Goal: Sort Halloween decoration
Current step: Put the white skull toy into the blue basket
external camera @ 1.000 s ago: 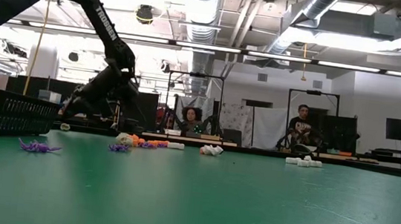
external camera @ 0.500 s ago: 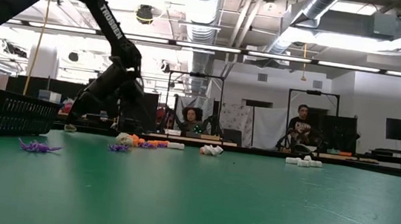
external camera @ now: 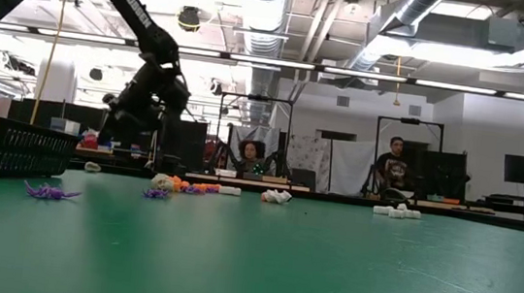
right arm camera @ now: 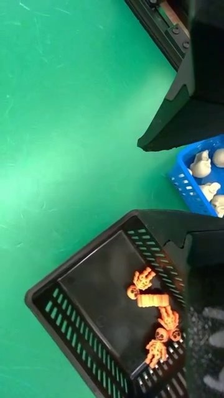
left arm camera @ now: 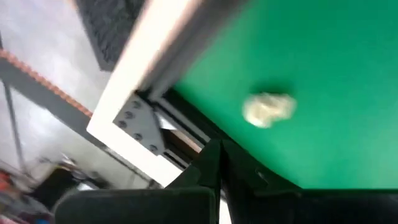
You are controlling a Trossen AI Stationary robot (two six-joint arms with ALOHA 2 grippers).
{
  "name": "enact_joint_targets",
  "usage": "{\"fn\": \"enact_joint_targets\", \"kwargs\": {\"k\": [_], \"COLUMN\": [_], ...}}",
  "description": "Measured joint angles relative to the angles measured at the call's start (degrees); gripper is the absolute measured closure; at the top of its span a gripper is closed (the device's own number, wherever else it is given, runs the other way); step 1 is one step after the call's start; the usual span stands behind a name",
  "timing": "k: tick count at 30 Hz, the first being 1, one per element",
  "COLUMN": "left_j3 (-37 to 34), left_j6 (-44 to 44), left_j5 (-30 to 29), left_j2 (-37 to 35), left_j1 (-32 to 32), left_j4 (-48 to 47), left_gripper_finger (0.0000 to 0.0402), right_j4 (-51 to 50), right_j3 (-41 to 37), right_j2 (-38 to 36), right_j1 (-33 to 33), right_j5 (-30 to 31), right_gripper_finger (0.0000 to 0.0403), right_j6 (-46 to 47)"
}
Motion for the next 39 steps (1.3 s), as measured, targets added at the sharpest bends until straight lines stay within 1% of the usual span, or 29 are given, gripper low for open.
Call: {"fn": "enact_joint_targets", "kwargs": {"k": [3, 6, 8, 11, 18, 25, 28, 39], "left_j3": [-0.02, -0.13, 0.21, 0.13, -0.11, -0.13, -0.13, -0.13], "left_j6": [-3.28, -3.27, -3.51, -4.08, -6.59, -8.59, -9.34, -11.92], "left_j5": [-0.06, 0.35, 0.99, 3.76, 2.41, 2.39, 3.48, 2.95], "left_j2": [0.65, 1.53, 1.33, 1.33, 1.36, 1.36, 1.36, 1.36], "left_j1": [2.9, 4.59, 4.55, 4.34, 4.47, 4.45, 4.45, 4.36], "left_j4": [-0.16, 0.42, 1.6, 4.09, 5.05, 6.45, 7.3, 8.1], "left_gripper_finger": [0.0401, 0.0401, 0.0401, 0.0401, 0.0401, 0.0401, 0.0401, 0.0401], "right_j4": [-0.02, -0.04, -0.21, -0.93, -1.11, -1.11, -1.13, -1.28], "right_j3": [0.0, 0.0, 0.0, 0.0, 0.0, 0.0, 0.0, 0.0], "right_j2": [0.01, 0.0, 0.01, 0.0, 0.01, 0.01, 0.01, 0.01], "right_j1": [-0.04, -0.06, -0.23, -0.37, -0.78, -1.02, -1.01, -1.02], "right_j5": [0.43, 1.03, 1.12, 1.13, 1.13, 1.13, 1.13, 1.21], "right_gripper_finger": [0.0223, 0.0223, 0.0223, 0.0223, 0.0223, 0.0223, 0.0223, 0.0223], "right_j6": [-0.15, -0.46, -0.58, -0.56, -0.58, -0.66, -0.74, -0.56]}}
